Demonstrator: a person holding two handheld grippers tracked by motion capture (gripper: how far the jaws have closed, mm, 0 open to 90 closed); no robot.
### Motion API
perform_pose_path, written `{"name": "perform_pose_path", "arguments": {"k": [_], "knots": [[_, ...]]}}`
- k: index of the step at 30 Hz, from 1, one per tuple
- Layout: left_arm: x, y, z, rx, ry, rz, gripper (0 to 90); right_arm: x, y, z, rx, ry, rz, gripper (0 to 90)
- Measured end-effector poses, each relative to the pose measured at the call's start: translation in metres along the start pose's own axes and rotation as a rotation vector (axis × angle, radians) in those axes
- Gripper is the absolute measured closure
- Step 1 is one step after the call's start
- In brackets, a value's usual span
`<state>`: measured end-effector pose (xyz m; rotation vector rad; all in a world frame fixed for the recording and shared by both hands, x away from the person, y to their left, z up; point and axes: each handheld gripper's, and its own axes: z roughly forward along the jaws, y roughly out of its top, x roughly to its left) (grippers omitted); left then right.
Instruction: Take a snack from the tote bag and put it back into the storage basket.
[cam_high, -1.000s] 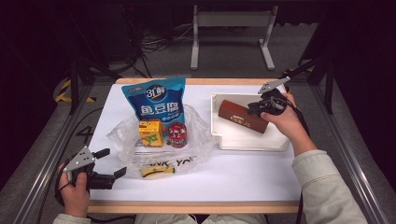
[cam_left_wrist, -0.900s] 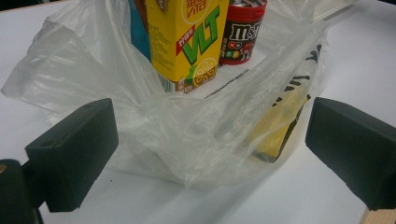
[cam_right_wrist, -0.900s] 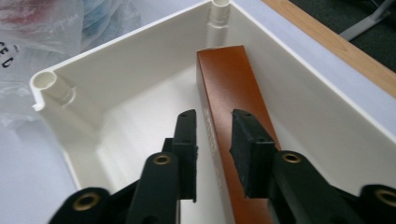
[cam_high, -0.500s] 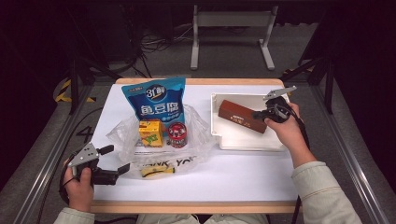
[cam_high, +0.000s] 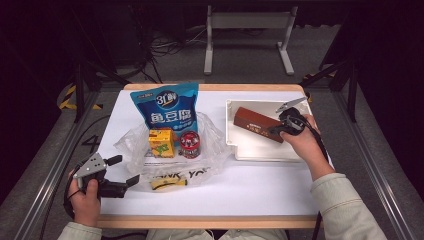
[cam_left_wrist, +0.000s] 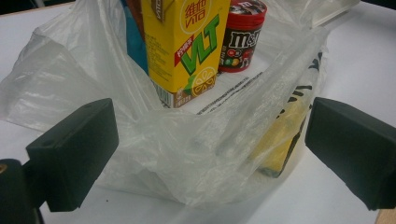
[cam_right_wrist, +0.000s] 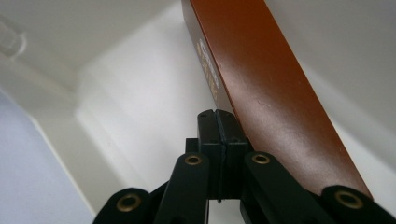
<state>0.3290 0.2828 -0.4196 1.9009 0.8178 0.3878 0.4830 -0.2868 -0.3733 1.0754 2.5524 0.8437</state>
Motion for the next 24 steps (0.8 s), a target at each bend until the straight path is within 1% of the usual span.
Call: {"name": "perform_pose_path", "arguments": {"k": [3,4,5,8,10,13,14,17,19,22,24], "knots": [[0.000,-0.001,0.000,0.000,0.000,-0.007,3.4,-0.001,0.000,0.004,0.040,-0.011,0.019,90.0],[0.000,-0.001,0.000,-0.002,0.001,-0.009,3.4,-0.002,0.000,0.006,0.046,-0.014,0.023,90.0],[0.000,-0.001,-0.001,-0.001,0.002,-0.003,3.4,-0.003,0.000,0.006,0.051,-0.016,0.023,90.0],[0.000,-0.002,-0.001,-0.003,0.003,-0.012,3.4,-0.004,0.000,0.007,0.059,-0.019,0.035,90.0],[0.000,-0.002,-0.002,-0.002,0.004,-0.008,3.4,-0.004,0.001,0.008,0.059,-0.019,0.038,90.0],[0.000,-0.002,-0.002,-0.002,0.004,-0.015,3.4,-0.005,0.003,0.008,0.067,-0.044,0.046,90.0],[0.000,-0.002,-0.002,-0.002,0.004,-0.015,3.4,-0.005,0.003,0.008,0.067,-0.044,0.046,90.0],[-0.001,-0.002,-0.003,-0.002,0.005,-0.015,3.4,-0.008,0.004,0.008,0.064,-0.068,0.061,90.0],[0.000,-0.003,-0.003,0.000,0.006,-0.009,3.4,-0.011,0.005,0.008,0.066,-0.077,0.072,90.0],[0.000,-0.003,-0.003,-0.001,0.006,-0.008,3.4,-0.012,0.005,0.008,0.066,-0.081,0.072,90.0],[-0.001,-0.003,-0.003,-0.003,0.004,-0.014,3.4,-0.016,0.006,0.009,0.066,-0.093,0.086,90.0]]}}
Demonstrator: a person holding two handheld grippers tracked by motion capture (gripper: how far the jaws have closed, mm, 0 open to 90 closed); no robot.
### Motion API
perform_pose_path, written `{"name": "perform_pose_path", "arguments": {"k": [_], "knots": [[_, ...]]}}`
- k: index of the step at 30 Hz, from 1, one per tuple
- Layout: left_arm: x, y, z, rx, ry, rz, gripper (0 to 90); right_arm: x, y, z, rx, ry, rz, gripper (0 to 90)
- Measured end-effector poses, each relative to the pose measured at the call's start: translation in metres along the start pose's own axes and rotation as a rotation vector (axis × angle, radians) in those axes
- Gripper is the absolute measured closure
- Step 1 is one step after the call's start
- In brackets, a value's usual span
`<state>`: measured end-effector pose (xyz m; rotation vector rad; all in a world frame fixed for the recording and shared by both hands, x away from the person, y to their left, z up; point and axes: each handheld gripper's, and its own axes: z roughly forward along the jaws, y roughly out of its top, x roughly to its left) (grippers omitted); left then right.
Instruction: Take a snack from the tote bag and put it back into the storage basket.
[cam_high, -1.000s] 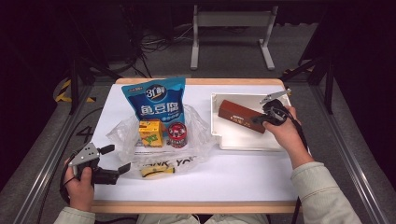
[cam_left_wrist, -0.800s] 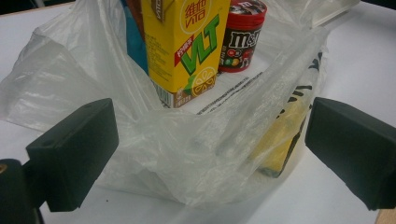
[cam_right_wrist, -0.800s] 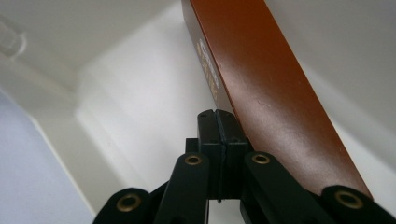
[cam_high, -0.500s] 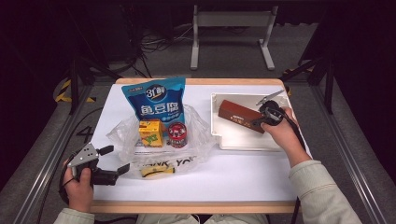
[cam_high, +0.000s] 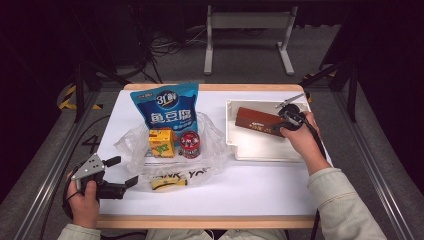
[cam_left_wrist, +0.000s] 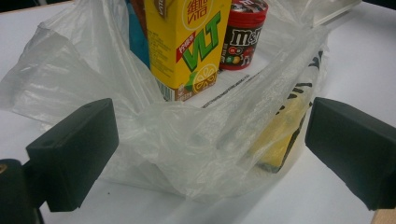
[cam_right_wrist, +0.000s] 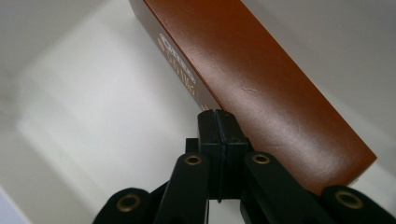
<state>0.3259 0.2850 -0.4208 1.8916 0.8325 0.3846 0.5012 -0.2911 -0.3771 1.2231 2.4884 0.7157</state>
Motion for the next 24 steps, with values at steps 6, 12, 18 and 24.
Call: {"name": "perform_pose_path", "arguments": {"k": [6,12,18,24], "knots": [[0.000,0.000,0.001,0.004,-0.001,0.006,3.4,-0.008,0.001,0.004,0.009,-0.028,0.029,90.0],[0.000,0.001,0.001,0.006,-0.002,0.012,3.4,-0.013,0.003,0.006,0.015,-0.039,0.056,90.0],[0.000,0.001,0.001,0.011,-0.003,0.008,3.4,-0.018,0.004,0.008,0.010,-0.048,0.086,90.0],[0.000,0.001,0.002,0.007,-0.004,0.008,3.4,-0.023,0.003,0.009,0.004,-0.062,0.105,90.0]]}}
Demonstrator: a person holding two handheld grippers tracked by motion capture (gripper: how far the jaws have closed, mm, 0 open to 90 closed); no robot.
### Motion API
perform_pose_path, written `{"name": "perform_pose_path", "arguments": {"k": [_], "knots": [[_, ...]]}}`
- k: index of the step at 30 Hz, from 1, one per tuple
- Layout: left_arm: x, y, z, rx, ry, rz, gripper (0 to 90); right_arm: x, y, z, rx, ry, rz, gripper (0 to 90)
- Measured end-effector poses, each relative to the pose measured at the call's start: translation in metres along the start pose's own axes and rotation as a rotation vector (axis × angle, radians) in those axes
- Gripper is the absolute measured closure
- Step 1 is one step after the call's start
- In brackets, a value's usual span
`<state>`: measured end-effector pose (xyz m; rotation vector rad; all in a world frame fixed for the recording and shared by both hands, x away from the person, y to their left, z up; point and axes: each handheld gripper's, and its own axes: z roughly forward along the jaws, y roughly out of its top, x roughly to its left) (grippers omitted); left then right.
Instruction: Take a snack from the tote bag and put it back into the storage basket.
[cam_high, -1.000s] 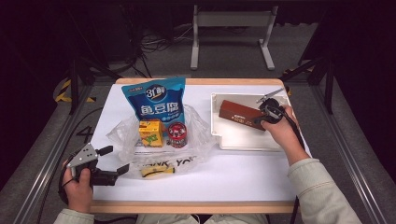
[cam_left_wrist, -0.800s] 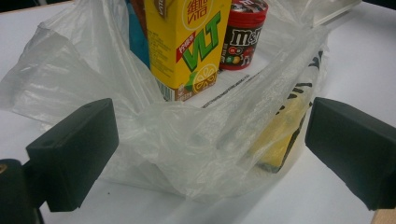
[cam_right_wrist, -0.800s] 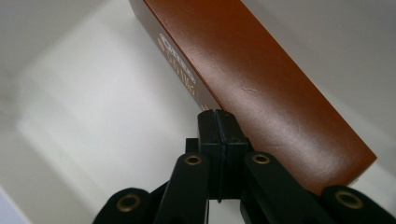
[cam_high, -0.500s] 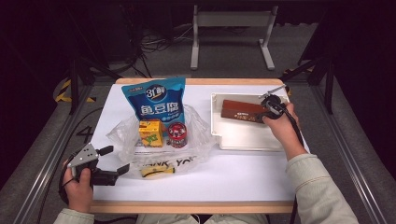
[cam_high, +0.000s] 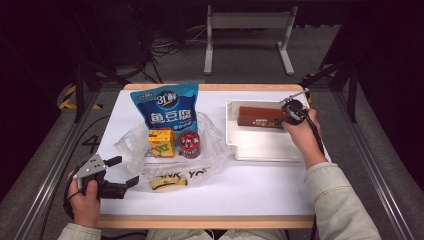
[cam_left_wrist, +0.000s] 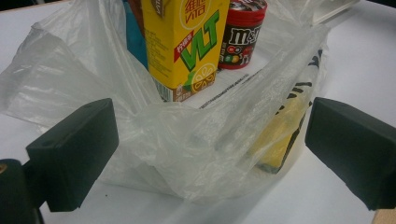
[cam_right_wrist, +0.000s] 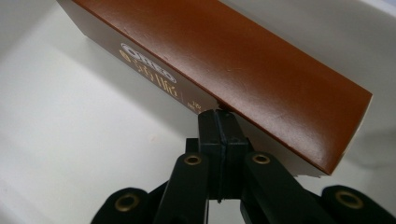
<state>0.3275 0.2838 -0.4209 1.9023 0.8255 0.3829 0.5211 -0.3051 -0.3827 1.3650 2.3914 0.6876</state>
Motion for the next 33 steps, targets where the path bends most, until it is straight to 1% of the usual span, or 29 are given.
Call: {"name": "perform_pose_path", "arguments": {"k": [4,5,6,8,9,11,14,16,17,18,19,22,26,28,29,30,32,33], "knots": [[0.000,0.000,0.000,-0.005,0.001,-0.007,3.4,-0.001,-0.001,-0.002,-0.017,0.009,0.008,89.6],[0.001,0.001,0.000,-0.001,0.001,0.002,3.4,-0.001,-0.001,-0.003,-0.021,0.013,0.010,89.3],[0.001,0.001,0.000,-0.002,-0.001,0.002,3.4,0.000,-0.001,-0.004,-0.023,0.016,0.013,89.3],[0.000,0.001,0.001,-0.004,-0.003,-0.006,3.4,0.002,-0.001,-0.007,-0.029,0.023,0.005,88.9],[0.001,0.001,0.001,-0.003,-0.003,0.002,3.4,0.002,-0.001,-0.009,-0.035,0.026,0.001,88.5],[0.001,0.002,0.001,-0.002,-0.003,0.000,3.4,0.004,0.000,-0.015,-0.052,0.029,0.001,87.4],[0.001,0.002,0.002,-0.009,-0.004,-0.001,3.4,0.004,0.001,-0.018,-0.060,0.034,-0.002,86.6],[0.001,0.003,0.002,-0.008,-0.007,0.001,3.4,0.007,0.004,-0.029,-0.092,0.044,0.001,83.3],[0.001,0.004,0.003,-0.009,-0.010,-0.005,3.4,0.008,0.006,-0.032,-0.105,0.048,-0.002,82.3],[0.001,0.004,0.004,-0.008,-0.009,0.002,3.4,0.009,0.007,-0.036,-0.116,0.049,-0.008,80.7],[0.001,0.004,0.005,-0.010,-0.012,-0.003,3.4,0.011,0.009,-0.040,-0.128,0.052,-0.011,79.0],[0.002,0.005,0.006,-0.007,-0.016,0.001,3.4,0.017,0.015,-0.051,-0.169,0.064,-0.024,73.2],[0.003,0.006,0.007,-0.014,-0.019,-0.003,3.4,0.027,0.022,-0.063,-0.210,0.097,-0.048,66.9],[0.003,0.008,0.008,-0.014,-0.017,0.005,3.4,0.032,0.026,-0.068,-0.228,0.105,-0.063,64.5],[0.002,0.008,0.009,-0.017,-0.019,0.002,3.4,0.036,0.028,-0.072,-0.236,0.114,-0.074,63.8],[0.002,0.008,0.010,-0.008,-0.021,0.007,3.4,0.040,0.030,-0.074,-0.242,0.124,-0.078,63.3],[0.002,0.008,0.009,-0.013,-0.017,0.004,3.4,0.048,0.035,-0.080,-0.262,0.146,-0.104,61.3],[0.002,0.008,0.009,-0.013,-0.017,0.004,3.4,0.048,0.035,-0.080,-0.262,0.146,-0.104,61.3]]}}
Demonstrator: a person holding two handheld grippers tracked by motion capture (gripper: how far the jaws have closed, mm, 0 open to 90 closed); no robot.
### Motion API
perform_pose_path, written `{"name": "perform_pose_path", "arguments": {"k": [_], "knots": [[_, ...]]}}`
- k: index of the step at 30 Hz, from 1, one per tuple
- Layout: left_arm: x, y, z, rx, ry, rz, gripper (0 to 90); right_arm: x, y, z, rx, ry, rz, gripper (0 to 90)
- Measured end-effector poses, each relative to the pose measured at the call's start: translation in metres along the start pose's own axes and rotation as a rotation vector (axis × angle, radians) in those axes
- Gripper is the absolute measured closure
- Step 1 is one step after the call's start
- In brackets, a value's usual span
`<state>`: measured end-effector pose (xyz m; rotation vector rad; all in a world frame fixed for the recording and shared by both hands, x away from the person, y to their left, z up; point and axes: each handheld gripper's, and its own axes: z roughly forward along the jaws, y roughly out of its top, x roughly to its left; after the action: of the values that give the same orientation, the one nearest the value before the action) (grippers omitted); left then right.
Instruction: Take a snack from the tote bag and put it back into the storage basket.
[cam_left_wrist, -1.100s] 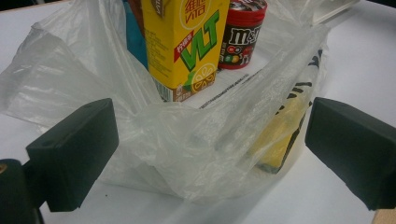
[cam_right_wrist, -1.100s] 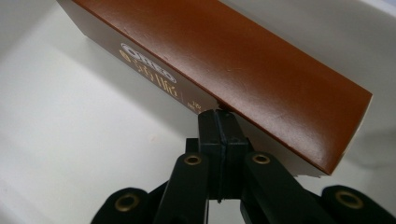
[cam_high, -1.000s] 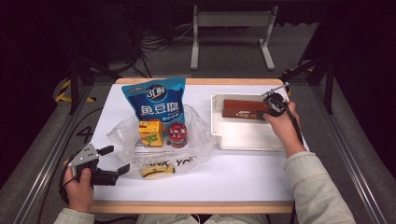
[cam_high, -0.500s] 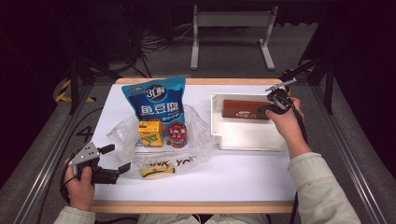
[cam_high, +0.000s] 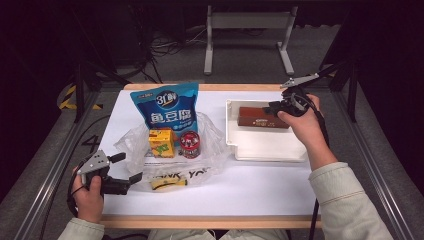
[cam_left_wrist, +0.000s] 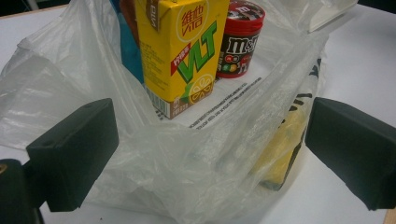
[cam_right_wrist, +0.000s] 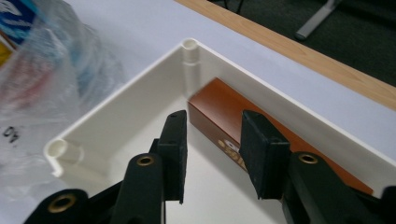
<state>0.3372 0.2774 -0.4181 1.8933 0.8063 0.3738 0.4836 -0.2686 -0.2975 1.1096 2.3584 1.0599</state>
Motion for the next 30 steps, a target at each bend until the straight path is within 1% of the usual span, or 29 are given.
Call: {"name": "perform_pose_path", "arguments": {"k": [3,4,6,7,9,10,11,12,13,14,16,18,20,22,23,24,25,27,30], "knots": [[0.001,0.001,-0.001,-0.009,0.004,-0.003,3.4,0.013,0.010,-0.003,-0.040,0.041,-0.027,59.8],[0.001,0.000,-0.001,-0.010,0.004,-0.008,3.5,0.016,0.013,-0.003,-0.046,0.051,-0.031,59.4],[0.001,0.000,-0.002,-0.010,0.005,-0.004,3.4,0.024,0.019,-0.004,-0.060,0.077,-0.048,59.0],[0.001,0.000,-0.002,-0.016,0.007,-0.015,3.4,0.028,0.022,-0.004,-0.063,0.088,-0.054,58.7],[0.003,0.000,-0.003,-0.017,0.008,-0.009,3.4,0.034,0.028,-0.005,-0.074,0.109,-0.062,57.9],[0.003,0.000,-0.003,-0.017,0.008,-0.009,3.4,0.034,0.028,-0.005,-0.074,0.109,-0.062,57.9],[0.002,0.000,-0.003,-0.019,0.007,-0.009,3.4,0.038,0.033,-0.006,-0.088,0.121,-0.076,56.8],[0.002,0.000,-0.003,-0.019,0.007,-0.009,3.4,0.038,0.033,-0.006,-0.088,0.121,-0.076,56.8],[0.002,0.000,-0.004,-0.021,0.004,-0.011,3.4,0.042,0.036,-0.006,-0.097,0.140,-0.076,55.8],[0.003,0.000,-0.004,-0.022,0.005,-0.005,3.4,0.044,0.039,-0.006,-0.105,0.152,-0.082,54.8],[0.003,0.000,-0.003,-0.021,0.004,-0.006,3.4,0.047,0.042,-0.006,-0.117,0.182,-0.103,53.9],[0.004,0.001,-0.004,-0.023,0.004,-0.007,3.4,0.052,0.047,-0.006,-0.129,0.217,-0.127,51.2],[0.002,0.000,-0.004,-0.020,0.003,-0.008,3.4,0.055,0.050,-0.004,-0.141,0.243,-0.135,47.7],[0.002,0.000,-0.004,-0.020,0.003,-0.007,3.4,0.058,0.053,-0.003,-0.141,0.261,-0.151,47.0],[0.001,0.000,-0.004,-0.019,0.005,-0.011,3.4,0.058,0.053,-0.003,-0.141,0.261,-0.151,47.0],[0.001,0.000,-0.004,-0.020,0.005,-0.004,3.4,0.060,0.057,-0.001,-0.141,0.267,-0.162,45.3],[0.001,-0.001,-0.005,-0.020,0.006,-0.005,3.4,0.060,0.057,-0.001,-0.141,0.267,-0.162,45.3],[0.000,-0.001,-0.005,-0.019,0.004,-0.013,3.4,0.063,0.060,0.001,-0.144,0.278,-0.170,42.6],[-0.002,-0.001,-0.004,-0.005,-0.004,0.007,3.4,0.068,0.065,0.006,-0.155,0.305,-0.178,37.1]]}}
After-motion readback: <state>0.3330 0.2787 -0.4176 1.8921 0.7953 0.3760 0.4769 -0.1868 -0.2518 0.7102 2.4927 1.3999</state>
